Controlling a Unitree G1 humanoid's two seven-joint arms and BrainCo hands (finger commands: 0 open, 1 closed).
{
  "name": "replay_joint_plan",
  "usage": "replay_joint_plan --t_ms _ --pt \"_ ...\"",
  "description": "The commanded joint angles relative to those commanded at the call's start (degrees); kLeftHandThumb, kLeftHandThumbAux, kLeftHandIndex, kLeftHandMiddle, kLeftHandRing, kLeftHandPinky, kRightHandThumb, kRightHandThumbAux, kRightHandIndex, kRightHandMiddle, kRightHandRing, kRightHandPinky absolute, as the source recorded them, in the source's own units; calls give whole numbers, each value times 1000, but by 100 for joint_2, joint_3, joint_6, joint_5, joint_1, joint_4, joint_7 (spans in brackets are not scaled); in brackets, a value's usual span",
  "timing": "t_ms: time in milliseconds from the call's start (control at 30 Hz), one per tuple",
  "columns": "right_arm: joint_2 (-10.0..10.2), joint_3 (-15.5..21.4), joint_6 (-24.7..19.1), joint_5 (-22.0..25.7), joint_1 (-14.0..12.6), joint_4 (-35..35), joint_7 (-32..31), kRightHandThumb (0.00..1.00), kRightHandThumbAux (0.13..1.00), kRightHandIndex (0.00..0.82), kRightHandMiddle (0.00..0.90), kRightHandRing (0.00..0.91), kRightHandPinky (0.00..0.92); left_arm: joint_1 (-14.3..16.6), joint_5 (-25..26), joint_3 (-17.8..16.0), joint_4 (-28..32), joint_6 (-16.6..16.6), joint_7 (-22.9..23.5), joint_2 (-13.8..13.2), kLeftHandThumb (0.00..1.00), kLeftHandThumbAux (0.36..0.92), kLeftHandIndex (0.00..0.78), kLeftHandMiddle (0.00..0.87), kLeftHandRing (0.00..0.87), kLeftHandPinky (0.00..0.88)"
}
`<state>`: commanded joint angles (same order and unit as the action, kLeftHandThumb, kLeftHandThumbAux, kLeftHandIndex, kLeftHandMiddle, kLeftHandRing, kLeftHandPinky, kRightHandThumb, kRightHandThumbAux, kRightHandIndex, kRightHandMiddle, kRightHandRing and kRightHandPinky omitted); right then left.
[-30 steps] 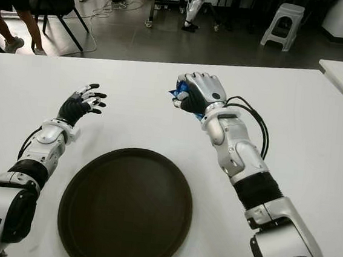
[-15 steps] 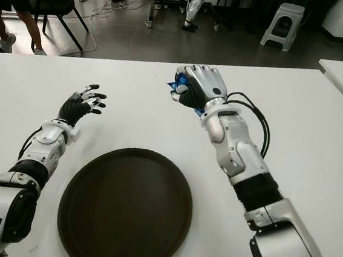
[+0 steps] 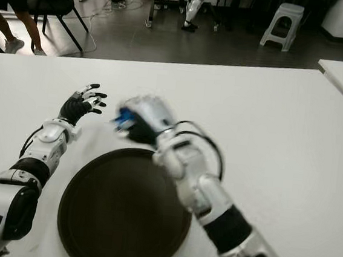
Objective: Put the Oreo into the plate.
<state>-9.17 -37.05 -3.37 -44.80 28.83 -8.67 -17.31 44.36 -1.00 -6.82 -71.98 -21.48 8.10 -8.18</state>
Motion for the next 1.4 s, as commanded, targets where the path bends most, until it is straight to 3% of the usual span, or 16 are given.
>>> replay_joint_plan --t_ms 400,600,733,967,1100,1267,1400 --pt "-225 -255 817 645 323 188 -1609 701 730 421 594 634 645 0 -35 15 5 -68 -11 36 174 607 166 314 363 405" --pt "-589 -182 1544 1603 540 166 -2512 703 729 421 632 666 671 -7 -32 18 8 -79 -1 47 163 596 167 315 366 401" --pt "-730 -142 1689 1954 599 97 -2906 707 727 421 666 703 726 -9 -37 23 11 -82 6 49 161 599 167 311 356 383" --pt "-785 -86 1444 2104 544 8 -3225 710 727 419 684 727 744 -20 -83 58 23 -115 -33 51 155 620 167 310 350 380" --pt "-951 61 1334 2140 483 -174 -3347 708 730 415 650 693 705 -18 -98 76 23 -98 -58 52 155 636 164 306 346 375" --pt "-905 3 1288 2065 596 -149 -3414 710 733 409 622 669 693 -12 -90 77 24 -77 -61 58 154 640 164 305 349 388" --pt "-827 -126 1573 1823 574 220 -3113 709 733 410 598 640 657 -10 -76 69 21 -71 -57 63 157 643 162 307 360 405"
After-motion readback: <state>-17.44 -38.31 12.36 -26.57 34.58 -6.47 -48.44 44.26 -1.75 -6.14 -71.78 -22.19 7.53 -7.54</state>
